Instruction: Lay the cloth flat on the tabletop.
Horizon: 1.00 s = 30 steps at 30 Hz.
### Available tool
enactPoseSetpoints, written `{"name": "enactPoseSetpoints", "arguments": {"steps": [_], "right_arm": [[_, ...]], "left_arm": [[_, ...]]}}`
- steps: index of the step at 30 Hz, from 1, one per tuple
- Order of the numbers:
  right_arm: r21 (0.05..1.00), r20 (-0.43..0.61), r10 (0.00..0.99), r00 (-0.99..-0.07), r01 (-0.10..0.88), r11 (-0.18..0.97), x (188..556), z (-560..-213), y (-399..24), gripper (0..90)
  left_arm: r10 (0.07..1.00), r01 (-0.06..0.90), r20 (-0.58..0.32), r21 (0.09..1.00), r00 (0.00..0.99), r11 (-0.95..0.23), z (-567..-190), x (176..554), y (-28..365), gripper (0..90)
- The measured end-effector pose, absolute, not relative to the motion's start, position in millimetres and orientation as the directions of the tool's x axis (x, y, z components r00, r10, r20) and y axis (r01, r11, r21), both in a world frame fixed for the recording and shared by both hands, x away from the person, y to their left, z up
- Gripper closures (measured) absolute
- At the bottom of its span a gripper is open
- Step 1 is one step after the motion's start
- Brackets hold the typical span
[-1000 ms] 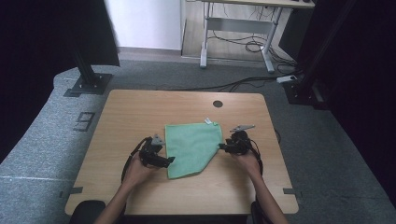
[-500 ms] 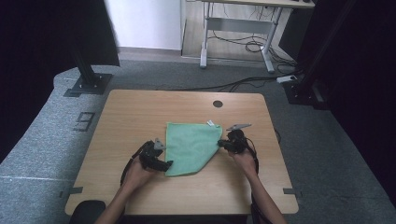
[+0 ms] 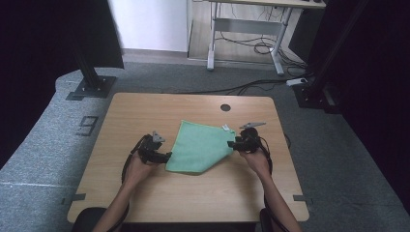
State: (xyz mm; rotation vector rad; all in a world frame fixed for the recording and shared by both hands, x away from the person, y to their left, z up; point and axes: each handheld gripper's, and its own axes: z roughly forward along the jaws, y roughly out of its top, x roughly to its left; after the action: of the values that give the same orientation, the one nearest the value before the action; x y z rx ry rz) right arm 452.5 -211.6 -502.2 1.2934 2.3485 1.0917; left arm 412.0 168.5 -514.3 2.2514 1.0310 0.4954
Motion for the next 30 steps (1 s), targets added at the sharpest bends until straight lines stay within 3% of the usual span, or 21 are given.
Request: {"name": "enactPoseSetpoints", "arguments": {"steps": [10, 14, 22, 26, 29, 30], "right_arm": [[0.740, 0.130, 0.786, -0.604, 0.587, 0.329, 424.2, -495.9, -227.3, 56.2], [0.723, 0.133, 0.767, -0.628, 0.590, 0.358, 414.7, -507.3, -224.2, 63.0], [0.670, 0.115, 0.782, -0.613, 0.629, 0.394, 420.0, -535.2, -212.9, 64.8], [0.671, 0.102, 0.782, -0.615, 0.623, 0.402, 421.6, -539.6, -210.2, 83.0], [0.667, 0.078, 0.786, -0.613, 0.618, 0.416, 420.0, -537.7, -209.1, 85.4], [0.668, 0.074, 0.787, -0.612, 0.617, 0.417, 419.1, -535.5, -208.9, 85.6]], "left_arm": [[0.629, 0.440, 0.022, 0.696, 0.777, -0.568, -506.4, 382.0, 132.0, 31.7], [0.564, 0.414, -0.016, 0.696, 0.826, -0.587, -513.6, 372.4, 116.0, 36.0], [0.463, 0.365, -0.030, 0.661, 0.886, -0.656, -529.4, 367.5, 84.9, 47.3], [0.463, 0.367, -0.029, 0.655, 0.886, -0.661, -537.2, 368.6, 83.6, 61.6], [0.468, 0.395, -0.071, 0.654, 0.881, -0.645, -536.6, 372.2, 88.3, 83.2], [0.463, 0.396, -0.078, 0.654, 0.883, -0.645, -535.8, 372.7, 89.9, 85.6]]}}
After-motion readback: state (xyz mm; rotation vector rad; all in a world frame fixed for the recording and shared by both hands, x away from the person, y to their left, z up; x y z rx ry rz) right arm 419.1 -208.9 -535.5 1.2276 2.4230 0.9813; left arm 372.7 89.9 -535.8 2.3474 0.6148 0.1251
